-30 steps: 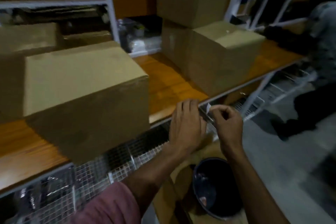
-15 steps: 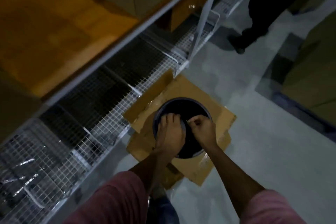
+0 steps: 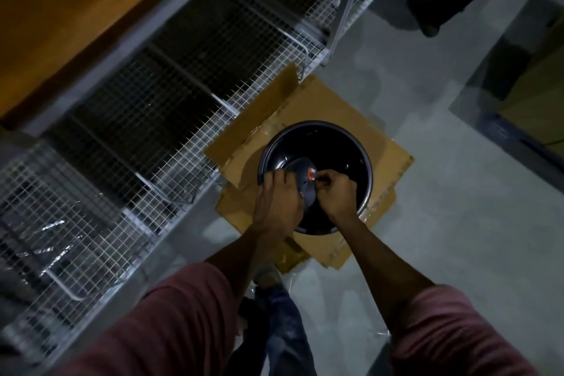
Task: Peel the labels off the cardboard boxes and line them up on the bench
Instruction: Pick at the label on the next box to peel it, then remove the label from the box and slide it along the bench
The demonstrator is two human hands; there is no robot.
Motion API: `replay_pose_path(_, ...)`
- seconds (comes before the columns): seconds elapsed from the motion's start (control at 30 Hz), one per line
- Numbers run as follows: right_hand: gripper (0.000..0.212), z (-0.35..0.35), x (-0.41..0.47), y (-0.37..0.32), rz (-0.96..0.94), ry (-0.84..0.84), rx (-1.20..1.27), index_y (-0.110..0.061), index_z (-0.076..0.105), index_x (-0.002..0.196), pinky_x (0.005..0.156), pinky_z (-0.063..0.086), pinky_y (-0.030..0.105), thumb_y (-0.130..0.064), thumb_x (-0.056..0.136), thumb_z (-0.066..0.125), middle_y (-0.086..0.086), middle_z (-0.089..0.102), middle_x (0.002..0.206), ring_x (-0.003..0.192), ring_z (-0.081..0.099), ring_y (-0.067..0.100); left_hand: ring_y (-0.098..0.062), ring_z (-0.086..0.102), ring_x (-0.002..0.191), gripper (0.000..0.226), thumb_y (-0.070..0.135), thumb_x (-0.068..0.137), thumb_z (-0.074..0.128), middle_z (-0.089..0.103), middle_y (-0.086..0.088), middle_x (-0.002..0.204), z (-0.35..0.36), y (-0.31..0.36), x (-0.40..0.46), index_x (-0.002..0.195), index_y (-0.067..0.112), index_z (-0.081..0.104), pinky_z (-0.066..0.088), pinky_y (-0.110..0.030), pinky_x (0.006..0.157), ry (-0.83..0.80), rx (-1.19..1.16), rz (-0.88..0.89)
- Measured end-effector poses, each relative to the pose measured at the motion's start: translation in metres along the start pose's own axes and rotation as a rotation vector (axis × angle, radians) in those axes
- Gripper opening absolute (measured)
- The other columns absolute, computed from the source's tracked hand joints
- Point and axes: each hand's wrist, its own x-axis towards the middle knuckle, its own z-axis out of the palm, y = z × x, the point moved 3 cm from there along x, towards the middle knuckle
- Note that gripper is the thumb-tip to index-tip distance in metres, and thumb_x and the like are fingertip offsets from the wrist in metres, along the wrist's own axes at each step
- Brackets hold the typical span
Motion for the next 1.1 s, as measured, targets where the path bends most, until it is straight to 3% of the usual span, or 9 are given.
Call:
replay_pose_path(0.23, 0.02, 0.01, -0.006, -0.003, 0.007, 0.01, 0.005, -0.011, 0.077, 0.103, 0.08, 0.054, 0.028, -0.006, 0.09, 0.064, 0.008, 0.078, 0.099, 0.092, 0.072, 0.025, -0.028, 0.037, 0.134, 0.046, 0.03, 0.099, 0.051, 0.044, -0.011, 0.144, 0.004, -0.007, 0.0, 0.141, 0.012, 0.043, 0.035, -0.037, 0.108, -0.012, 0.018, 0.029)
replay_pose_path(0.33, 0.014, 0.011, -0.01, -0.005, -0.001, 0.012, -0.011, -0.011, 0.075, 0.099, 0.077, 0.054, 0.032, -0.007, 0.09, 0.065, 0.01, 0.077, 0.097, 0.09, 0.071, 0.027, -0.028, 0.037, 0.134, 0.045, 0.031, 0.098, 0.051, 0.045, -0.012, 0.143, 0.002, -0.011, -0.001, 0.139, 0.012, 0.045, 0.036, -0.038, 0.108, -0.011, 0.025, 0.033)
replay_pose_path(0.47, 0.003, 0.005, -0.021, -0.028, -0.114, 0.012, -0.047, -0.011, 0.07, 0.09, 0.073, 0.047, 0.028, -0.01, 0.091, 0.067, 0.008, 0.071, 0.095, 0.086, 0.067, 0.024, -0.029, 0.041, 0.13, 0.044, 0.028, 0.095, 0.055, 0.048, -0.012, 0.139, -0.012, -0.009, -0.012, 0.134, 0.012, 0.048, 0.041, -0.039, 0.101, 0.058, 0.06, 0.054)
replay_pose_path(0.63, 0.007, -0.018, -0.033, -0.095, -0.325, 0.087, -0.012, -0.015, 0.069, 0.099, 0.078, 0.053, 0.036, -0.013, 0.094, 0.064, 0.004, 0.066, 0.102, 0.09, 0.062, 0.018, -0.027, 0.047, 0.119, 0.04, 0.031, 0.091, 0.044, 0.056, -0.006, 0.129, -0.072, -0.006, -0.027, 0.126, 0.016, 0.056, 0.044, -0.04, 0.094, 0.299, 0.022, 0.103)
replay_pose_path(0.77, 0.009, -0.051, -0.058, -0.169, -0.54, 0.157, 0.091, -0.011, 0.069, 0.103, 0.078, 0.048, 0.032, -0.012, 0.096, 0.063, 0.004, 0.065, 0.1, 0.089, 0.06, 0.016, -0.025, 0.045, 0.118, 0.038, 0.029, 0.091, 0.058, 0.056, -0.001, 0.127, -0.148, -0.013, -0.057, 0.128, 0.019, 0.056, 0.042, -0.039, 0.096, 0.513, 0.008, 0.142)
replay_pose_path(0.9, 0.015, -0.076, -0.1, -0.261, -0.746, 0.183, 0.229, -0.008, 0.071, 0.103, 0.076, 0.052, 0.033, -0.016, 0.095, 0.062, 0.005, 0.064, 0.095, 0.085, 0.063, 0.021, -0.028, 0.05, 0.121, 0.043, 0.029, 0.09, 0.052, 0.058, -0.006, 0.131, -0.227, -0.026, -0.102, 0.13, 0.014, 0.056, 0.045, -0.041, 0.096, 0.699, 0.023, 0.084)
replay_pose_path(0.97, 0.017, -0.087, -0.126, -0.312, -0.853, 0.213, 0.29, -0.007, 0.072, 0.104, 0.076, 0.05, 0.028, -0.017, 0.096, 0.061, 0.005, 0.066, 0.095, 0.086, 0.062, 0.018, -0.03, 0.05, 0.125, 0.047, 0.023, 0.09, 0.062, 0.057, -0.01, 0.134, -0.268, -0.034, -0.13, 0.134, 0.01, 0.055, 0.047, -0.044, 0.1, 0.805, 0.061, 0.037)
replay_pose_path(1.1, 0.01, -0.105, -0.181, -0.403, -1.05, 0.168, 0.422, -0.01, 0.072, 0.105, 0.075, 0.047, 0.011, -0.01, 0.099, 0.064, -0.002, 0.065, 0.097, 0.085, 0.061, 0.004, -0.03, 0.044, 0.131, 0.048, 0.026, 0.094, 0.056, 0.054, -0.014, 0.14, -0.344, -0.047, -0.196, 0.138, 0.006, 0.051, 0.042, -0.044, 0.107, 1.027, 0.113, -0.057)
